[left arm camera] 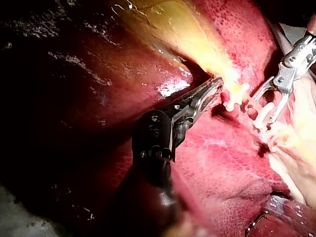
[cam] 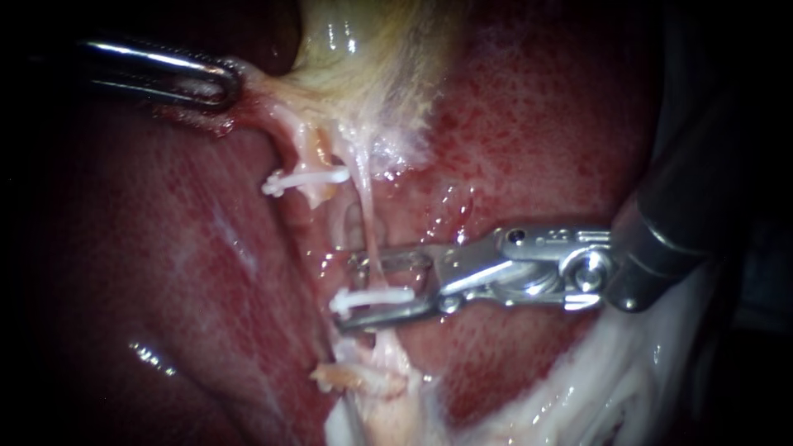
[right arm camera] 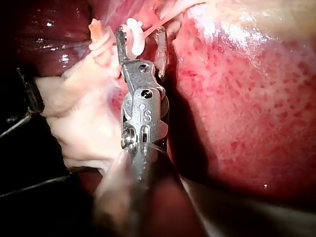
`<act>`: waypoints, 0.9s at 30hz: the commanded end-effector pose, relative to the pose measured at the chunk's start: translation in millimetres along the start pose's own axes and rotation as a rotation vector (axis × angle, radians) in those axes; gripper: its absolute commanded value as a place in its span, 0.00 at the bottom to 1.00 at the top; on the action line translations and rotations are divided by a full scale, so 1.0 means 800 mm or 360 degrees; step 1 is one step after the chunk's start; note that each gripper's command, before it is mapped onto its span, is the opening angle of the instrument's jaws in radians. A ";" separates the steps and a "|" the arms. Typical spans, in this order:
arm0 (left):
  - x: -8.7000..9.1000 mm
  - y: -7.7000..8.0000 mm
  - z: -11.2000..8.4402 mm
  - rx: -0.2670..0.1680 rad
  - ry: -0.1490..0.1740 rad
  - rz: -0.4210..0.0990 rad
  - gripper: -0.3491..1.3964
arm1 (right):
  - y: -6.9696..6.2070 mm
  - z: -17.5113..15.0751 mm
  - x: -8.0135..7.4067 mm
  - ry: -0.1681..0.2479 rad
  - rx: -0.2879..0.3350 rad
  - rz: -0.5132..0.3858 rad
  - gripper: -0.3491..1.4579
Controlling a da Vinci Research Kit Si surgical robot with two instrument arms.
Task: Going back second clip right tube
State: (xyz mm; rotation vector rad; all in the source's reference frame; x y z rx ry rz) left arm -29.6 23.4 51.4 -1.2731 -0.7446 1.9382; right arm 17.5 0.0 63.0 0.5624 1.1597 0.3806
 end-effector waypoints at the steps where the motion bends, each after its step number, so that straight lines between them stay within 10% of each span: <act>1: -0.0001 0.0000 0.0000 -0.0001 0.0000 0.0000 0.00 | -0.0005 -0.0012 0.0002 -0.0001 -0.0004 -0.0043 0.47; 12: -0.0003 -0.0003 0.0000 -0.0003 -0.0001 0.0002 0.00 | -0.0031 -0.0158 0.0043 -0.0112 -0.0109 -0.0460 0.47; 27: -0.0036 -0.0023 0.0066 -0.0036 -0.0042 0.0040 0.00 | -0.0028 -0.0175 0.0037 -0.0142 -0.0083 -0.0504 0.47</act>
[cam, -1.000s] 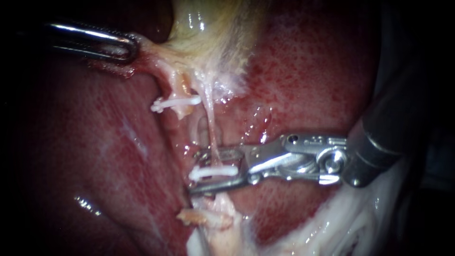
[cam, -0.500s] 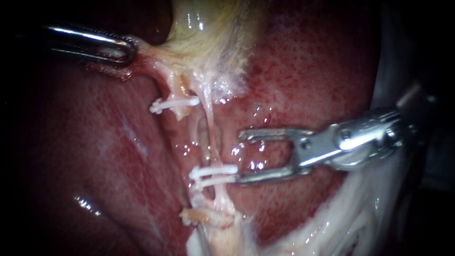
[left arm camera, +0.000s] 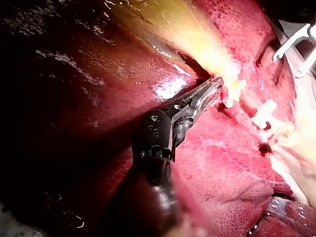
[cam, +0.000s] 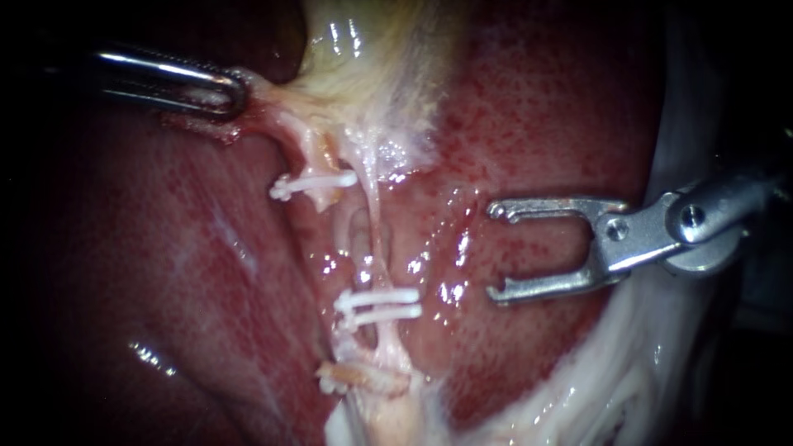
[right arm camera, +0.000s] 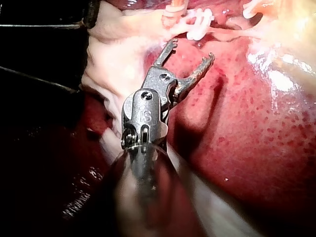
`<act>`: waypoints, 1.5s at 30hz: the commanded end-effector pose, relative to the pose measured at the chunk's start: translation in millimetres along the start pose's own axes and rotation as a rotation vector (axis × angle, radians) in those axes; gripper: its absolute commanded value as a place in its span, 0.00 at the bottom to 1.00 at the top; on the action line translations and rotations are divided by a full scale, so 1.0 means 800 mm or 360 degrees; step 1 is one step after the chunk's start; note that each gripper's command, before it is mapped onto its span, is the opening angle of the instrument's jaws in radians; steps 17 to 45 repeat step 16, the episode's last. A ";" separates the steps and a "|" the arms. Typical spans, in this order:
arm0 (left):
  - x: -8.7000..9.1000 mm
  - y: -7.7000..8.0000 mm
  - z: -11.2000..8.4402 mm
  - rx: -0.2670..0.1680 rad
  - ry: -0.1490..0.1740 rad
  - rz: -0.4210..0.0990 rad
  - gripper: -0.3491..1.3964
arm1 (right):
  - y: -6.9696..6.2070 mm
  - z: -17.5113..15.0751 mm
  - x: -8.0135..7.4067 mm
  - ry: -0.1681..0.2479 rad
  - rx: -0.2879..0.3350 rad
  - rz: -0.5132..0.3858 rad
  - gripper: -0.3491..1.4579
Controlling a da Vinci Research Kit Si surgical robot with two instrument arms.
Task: Going back second clip right tube
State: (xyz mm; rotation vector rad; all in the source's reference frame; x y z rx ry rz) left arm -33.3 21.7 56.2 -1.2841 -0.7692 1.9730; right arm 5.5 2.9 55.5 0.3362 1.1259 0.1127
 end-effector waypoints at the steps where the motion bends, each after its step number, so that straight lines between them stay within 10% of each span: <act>1: -0.0003 -0.0002 0.0005 0.0000 -0.0008 -0.0009 0.00 | 0.0000 0.0000 0.0000 0.0002 0.0004 0.0001 0.47; 45: 0.0000 -0.0007 0.0001 -0.0026 -0.0027 -0.0017 0.00 | 0.0001 0.0000 -0.0001 0.0014 0.0041 0.0001 0.47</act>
